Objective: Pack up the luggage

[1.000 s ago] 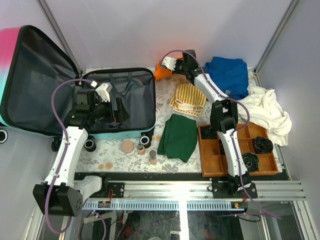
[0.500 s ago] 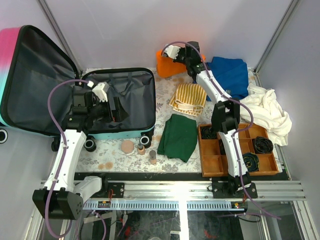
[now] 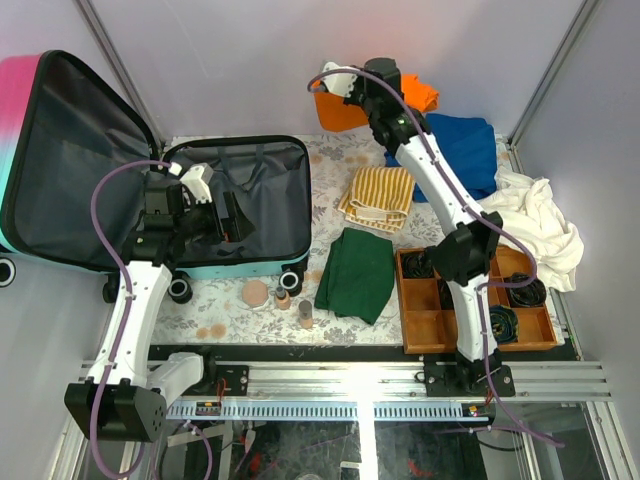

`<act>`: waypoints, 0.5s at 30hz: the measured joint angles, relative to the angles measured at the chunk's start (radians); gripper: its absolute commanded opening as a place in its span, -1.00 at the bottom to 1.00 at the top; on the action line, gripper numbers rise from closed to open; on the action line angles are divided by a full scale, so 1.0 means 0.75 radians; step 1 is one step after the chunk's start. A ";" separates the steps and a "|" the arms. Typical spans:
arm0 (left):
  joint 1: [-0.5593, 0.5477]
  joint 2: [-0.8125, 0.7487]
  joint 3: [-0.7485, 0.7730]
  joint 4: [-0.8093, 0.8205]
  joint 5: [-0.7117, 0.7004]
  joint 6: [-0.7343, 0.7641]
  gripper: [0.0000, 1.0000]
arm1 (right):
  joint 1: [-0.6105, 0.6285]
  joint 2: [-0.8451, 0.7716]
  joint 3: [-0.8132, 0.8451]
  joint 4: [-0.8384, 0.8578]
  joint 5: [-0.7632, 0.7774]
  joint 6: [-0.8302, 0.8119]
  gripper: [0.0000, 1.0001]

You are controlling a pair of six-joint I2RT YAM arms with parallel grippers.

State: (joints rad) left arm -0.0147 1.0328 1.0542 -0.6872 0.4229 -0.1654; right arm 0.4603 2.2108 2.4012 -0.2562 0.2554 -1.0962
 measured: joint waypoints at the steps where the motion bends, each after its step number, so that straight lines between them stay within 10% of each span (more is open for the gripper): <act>1: 0.000 0.000 0.000 0.000 -0.002 -0.002 1.00 | 0.028 -0.017 0.009 -0.044 0.050 -0.002 -0.99; 15: 0.002 -0.011 0.000 0.004 -0.038 -0.074 1.00 | 0.185 -0.054 0.066 -0.870 0.297 0.498 -0.99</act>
State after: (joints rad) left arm -0.0132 1.0248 1.0542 -0.6846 0.3943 -0.2207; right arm 0.5991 2.1704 2.4504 -0.9089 0.4778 -0.7227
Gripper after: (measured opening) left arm 0.997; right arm 0.233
